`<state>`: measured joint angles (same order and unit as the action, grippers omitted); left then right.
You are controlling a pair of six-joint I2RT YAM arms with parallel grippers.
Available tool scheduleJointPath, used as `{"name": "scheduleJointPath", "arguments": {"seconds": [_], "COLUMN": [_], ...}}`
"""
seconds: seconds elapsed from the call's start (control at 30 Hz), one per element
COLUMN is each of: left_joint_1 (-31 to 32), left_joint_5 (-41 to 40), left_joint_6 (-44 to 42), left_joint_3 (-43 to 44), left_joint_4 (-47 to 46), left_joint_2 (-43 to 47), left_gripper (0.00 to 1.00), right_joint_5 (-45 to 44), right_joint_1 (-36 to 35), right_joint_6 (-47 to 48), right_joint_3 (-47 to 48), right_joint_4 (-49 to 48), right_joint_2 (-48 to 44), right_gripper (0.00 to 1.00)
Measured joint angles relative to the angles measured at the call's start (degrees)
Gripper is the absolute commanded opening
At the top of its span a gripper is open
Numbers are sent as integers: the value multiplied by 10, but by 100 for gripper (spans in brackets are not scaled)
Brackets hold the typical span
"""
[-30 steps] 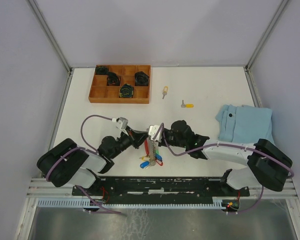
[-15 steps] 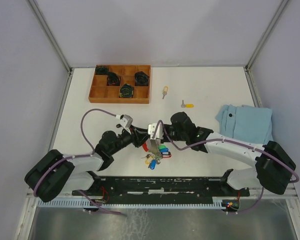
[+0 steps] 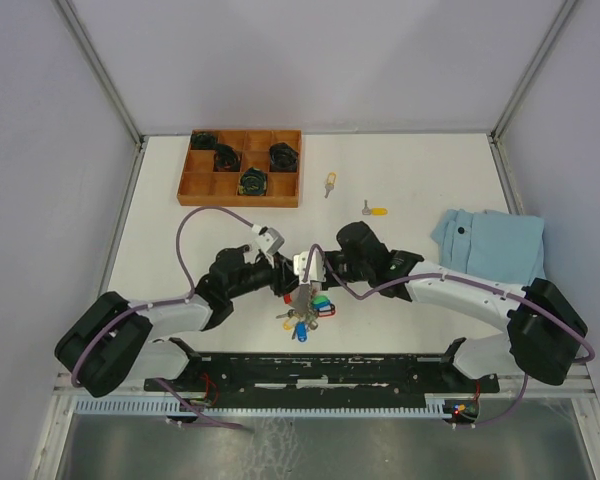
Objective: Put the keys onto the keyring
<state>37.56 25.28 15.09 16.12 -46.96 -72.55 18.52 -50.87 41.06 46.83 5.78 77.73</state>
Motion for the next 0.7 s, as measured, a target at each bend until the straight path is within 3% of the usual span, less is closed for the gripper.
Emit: {"name": "scheduleJointPath", "arguments": {"seconds": [0.23, 0.43, 0.7], "left_joint_1": [0, -5, -17], "left_joint_5": [34, 50, 58], "left_joint_6": [-11, -26, -27], "left_joint_3": [28, 33, 33], "left_joint_4": [30, 53, 51], "left_joint_2": [-27, -35, -23], "left_gripper": [28, 3, 3], "right_joint_5": [1, 1, -3], "right_joint_1": [2, 3, 3], "right_joint_6": [4, 5, 2], "right_joint_3": [1, 1, -8], "right_joint_4": [12, 17, 9], "right_joint_2": [0, 0, -17], "right_gripper": [1, 1, 1]}}
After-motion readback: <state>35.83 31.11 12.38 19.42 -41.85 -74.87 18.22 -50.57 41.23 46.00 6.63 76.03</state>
